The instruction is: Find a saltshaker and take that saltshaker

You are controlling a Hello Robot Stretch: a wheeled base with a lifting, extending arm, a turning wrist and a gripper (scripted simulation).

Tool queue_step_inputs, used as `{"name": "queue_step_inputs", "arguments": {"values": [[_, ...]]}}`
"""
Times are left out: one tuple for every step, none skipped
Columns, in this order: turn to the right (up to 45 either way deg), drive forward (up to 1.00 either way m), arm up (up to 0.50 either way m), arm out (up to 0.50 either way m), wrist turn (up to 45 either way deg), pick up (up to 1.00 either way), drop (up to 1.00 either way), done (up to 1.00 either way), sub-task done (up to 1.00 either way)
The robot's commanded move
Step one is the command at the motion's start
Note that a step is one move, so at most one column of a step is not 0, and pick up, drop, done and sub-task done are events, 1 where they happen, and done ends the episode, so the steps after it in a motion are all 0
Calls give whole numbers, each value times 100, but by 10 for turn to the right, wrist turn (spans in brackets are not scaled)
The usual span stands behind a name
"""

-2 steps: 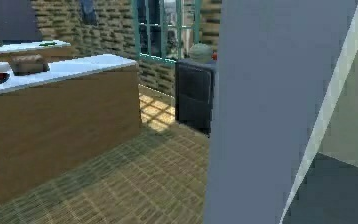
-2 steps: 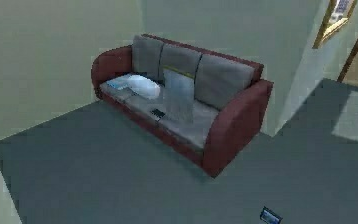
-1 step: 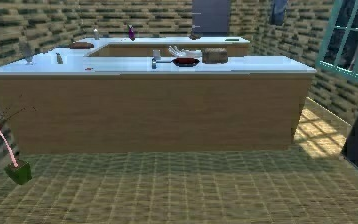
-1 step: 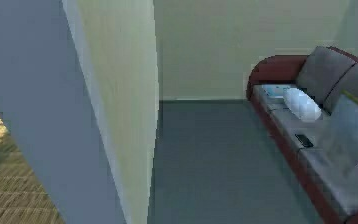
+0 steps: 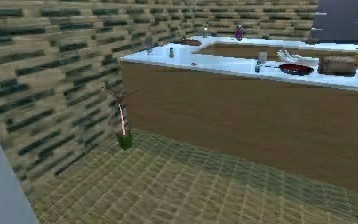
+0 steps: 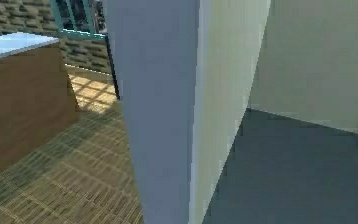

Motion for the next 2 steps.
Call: {"name": "queue_step_inputs", "arguments": {"values": [[0, 100, 0, 0, 0, 0, 0, 0, 0], [0, 65, 0, 0, 0, 0, 0, 0, 0]]}}
